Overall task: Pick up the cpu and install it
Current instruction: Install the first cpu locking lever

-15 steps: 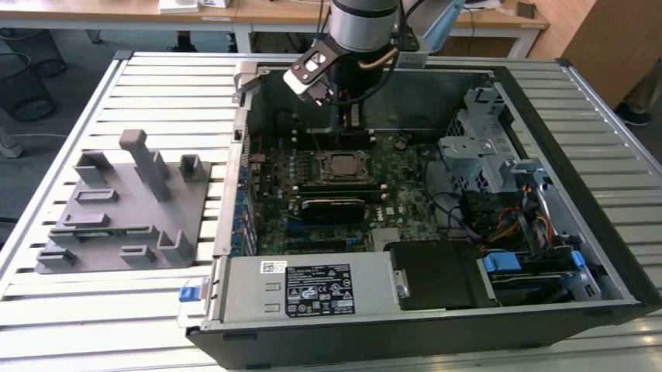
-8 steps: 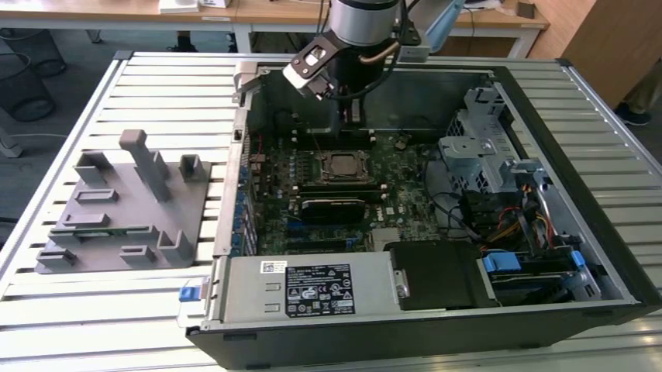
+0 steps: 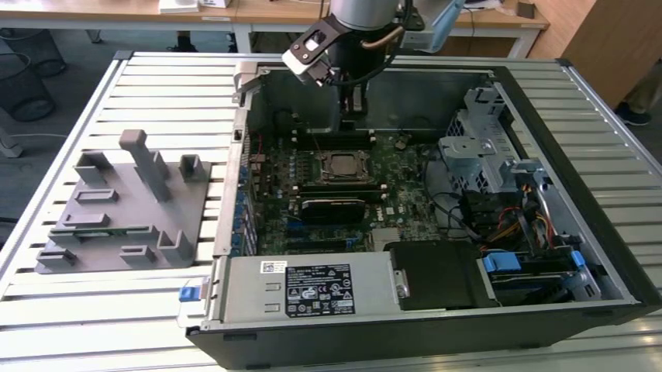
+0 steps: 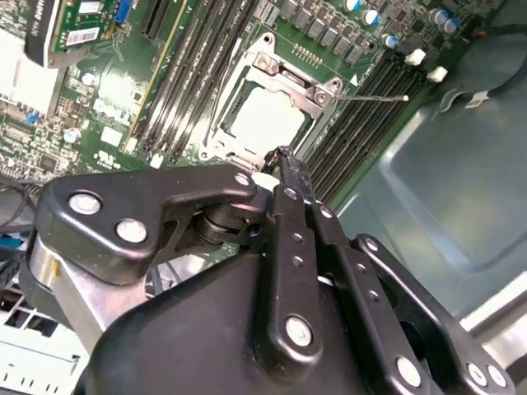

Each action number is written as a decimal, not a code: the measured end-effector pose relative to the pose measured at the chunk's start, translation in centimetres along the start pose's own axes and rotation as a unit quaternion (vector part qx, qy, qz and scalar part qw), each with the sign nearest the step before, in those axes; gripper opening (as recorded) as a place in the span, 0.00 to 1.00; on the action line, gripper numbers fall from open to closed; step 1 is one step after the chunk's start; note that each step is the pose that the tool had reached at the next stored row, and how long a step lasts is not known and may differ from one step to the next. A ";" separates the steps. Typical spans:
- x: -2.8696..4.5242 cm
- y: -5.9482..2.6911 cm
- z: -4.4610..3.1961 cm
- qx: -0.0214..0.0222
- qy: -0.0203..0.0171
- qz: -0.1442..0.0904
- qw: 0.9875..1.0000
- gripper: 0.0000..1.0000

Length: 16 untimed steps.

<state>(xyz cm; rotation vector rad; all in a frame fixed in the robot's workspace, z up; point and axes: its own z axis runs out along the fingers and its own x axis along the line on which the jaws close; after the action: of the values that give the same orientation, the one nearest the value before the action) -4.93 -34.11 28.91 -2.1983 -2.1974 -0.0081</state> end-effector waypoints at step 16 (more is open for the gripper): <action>0.01 -0.01 -0.12 0.002 -0.004 -0.105 0.994 0.11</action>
<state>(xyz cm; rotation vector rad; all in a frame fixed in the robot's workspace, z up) -4.93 -34.10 29.03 -1.9569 -2.4193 0.0003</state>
